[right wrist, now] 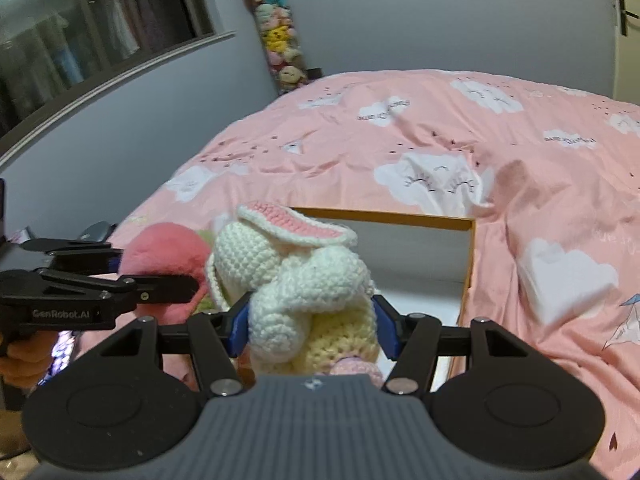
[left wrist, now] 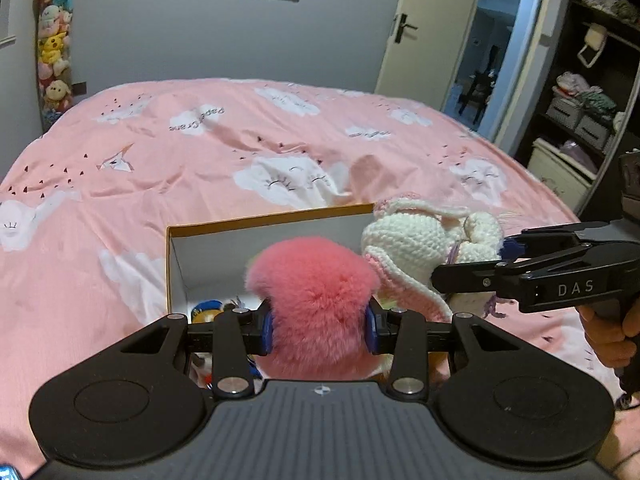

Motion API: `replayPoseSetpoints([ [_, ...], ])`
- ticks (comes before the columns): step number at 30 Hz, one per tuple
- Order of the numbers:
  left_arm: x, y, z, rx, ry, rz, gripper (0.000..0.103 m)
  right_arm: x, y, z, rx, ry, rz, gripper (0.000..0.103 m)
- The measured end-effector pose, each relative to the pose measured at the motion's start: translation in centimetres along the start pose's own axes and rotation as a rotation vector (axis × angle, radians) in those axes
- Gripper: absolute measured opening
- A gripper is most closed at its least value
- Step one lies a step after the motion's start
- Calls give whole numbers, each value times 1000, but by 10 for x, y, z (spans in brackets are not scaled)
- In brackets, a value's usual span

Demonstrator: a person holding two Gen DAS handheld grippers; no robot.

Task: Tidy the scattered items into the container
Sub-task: 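Lift the pompom and the bunny with both tools and carry them over the box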

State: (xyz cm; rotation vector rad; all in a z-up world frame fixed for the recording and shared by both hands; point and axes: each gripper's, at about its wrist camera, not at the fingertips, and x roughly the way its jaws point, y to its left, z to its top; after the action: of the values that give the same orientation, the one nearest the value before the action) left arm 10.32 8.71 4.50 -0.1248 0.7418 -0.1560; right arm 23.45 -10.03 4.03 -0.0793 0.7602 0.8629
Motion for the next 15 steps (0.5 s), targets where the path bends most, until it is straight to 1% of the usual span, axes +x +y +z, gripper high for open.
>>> replayPoseSetpoints([
  [2,19,3,1,-21,32,23,46,15,-5,3,27,13,-26,63],
  [5,46,9,-4,-54,80,31,46,40,-15,1,88,47,-54,63],
  [9,73,9,-13,-54,128,36,46,72,-25,-8,159,103,-91,63],
  [13,91,5,-20,-21,176,63,46,100,-29,-18,179,174,-148,64],
  [15,97,3,-22,-4,195,66,46,106,-25,-20,139,184,-194,64],
])
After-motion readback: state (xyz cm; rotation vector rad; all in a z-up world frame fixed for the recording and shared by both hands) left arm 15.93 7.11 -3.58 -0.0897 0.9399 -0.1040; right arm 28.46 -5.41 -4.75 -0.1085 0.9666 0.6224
